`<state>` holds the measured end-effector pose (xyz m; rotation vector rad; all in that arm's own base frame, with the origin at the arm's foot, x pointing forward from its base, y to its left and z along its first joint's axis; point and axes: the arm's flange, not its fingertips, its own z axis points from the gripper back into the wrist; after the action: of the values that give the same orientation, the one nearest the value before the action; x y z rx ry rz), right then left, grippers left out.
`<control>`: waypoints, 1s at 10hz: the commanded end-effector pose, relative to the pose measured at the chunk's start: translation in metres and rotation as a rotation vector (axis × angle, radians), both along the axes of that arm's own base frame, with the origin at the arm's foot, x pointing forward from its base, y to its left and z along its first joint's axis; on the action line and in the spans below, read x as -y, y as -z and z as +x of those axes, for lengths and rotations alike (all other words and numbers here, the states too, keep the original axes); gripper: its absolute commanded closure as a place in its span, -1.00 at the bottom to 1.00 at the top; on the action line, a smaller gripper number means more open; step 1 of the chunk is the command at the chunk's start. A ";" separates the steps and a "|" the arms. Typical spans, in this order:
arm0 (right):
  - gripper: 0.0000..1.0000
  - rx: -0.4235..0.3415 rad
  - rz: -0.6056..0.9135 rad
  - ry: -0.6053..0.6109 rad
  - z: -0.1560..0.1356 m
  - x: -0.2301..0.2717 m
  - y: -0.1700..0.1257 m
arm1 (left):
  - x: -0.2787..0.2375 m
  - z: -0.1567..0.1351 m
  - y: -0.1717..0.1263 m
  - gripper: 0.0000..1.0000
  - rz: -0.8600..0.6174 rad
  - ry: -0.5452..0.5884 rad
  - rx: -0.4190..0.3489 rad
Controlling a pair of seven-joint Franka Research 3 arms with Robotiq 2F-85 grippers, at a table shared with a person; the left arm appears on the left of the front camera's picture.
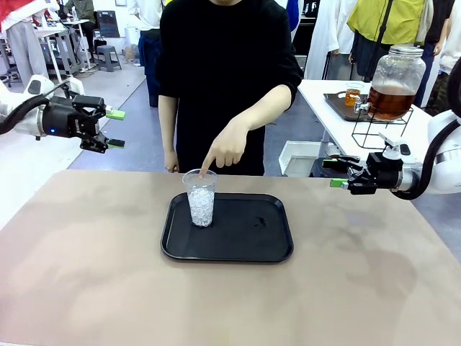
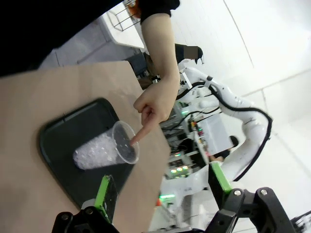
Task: Pour the drink into the iced cup.
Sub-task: Pick up the iced cup indicated by the human and present it to them.
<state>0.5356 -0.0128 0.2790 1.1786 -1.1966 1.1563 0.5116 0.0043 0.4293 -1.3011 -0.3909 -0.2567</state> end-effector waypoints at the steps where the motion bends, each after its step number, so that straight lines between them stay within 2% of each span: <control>1: -1.00 0.003 -0.002 0.000 0.002 0.001 -0.003 | -0.004 -0.004 0.006 -1.00 0.011 0.018 0.292; 3: -1.00 0.003 -0.002 0.000 0.002 0.001 -0.003 | -0.002 -0.007 0.010 -1.00 0.061 0.103 0.470; 4: -1.00 0.003 -0.002 0.000 0.002 0.001 -0.003 | -0.001 -0.009 0.011 -1.00 0.016 0.166 0.522; 5: -1.00 0.003 -0.002 0.000 0.002 0.001 -0.003 | 0.000 -0.013 0.011 -1.00 -0.013 0.279 0.568; 6: -1.00 0.003 -0.002 0.000 0.002 0.001 -0.003 | -0.002 -0.017 0.006 -1.00 -0.004 0.286 0.547; 7: -1.00 0.003 -0.002 0.000 0.002 0.001 -0.003 | 0.004 -0.008 0.005 -1.00 0.033 0.178 0.530; 10: -1.00 0.003 -0.002 0.000 0.002 0.001 -0.003 | 0.004 -0.008 0.005 -1.00 0.033 0.178 0.530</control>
<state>0.5356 -0.0129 0.2790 1.1785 -1.1966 1.1563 0.5026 0.0027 0.4213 -1.2210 -0.7098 -0.7904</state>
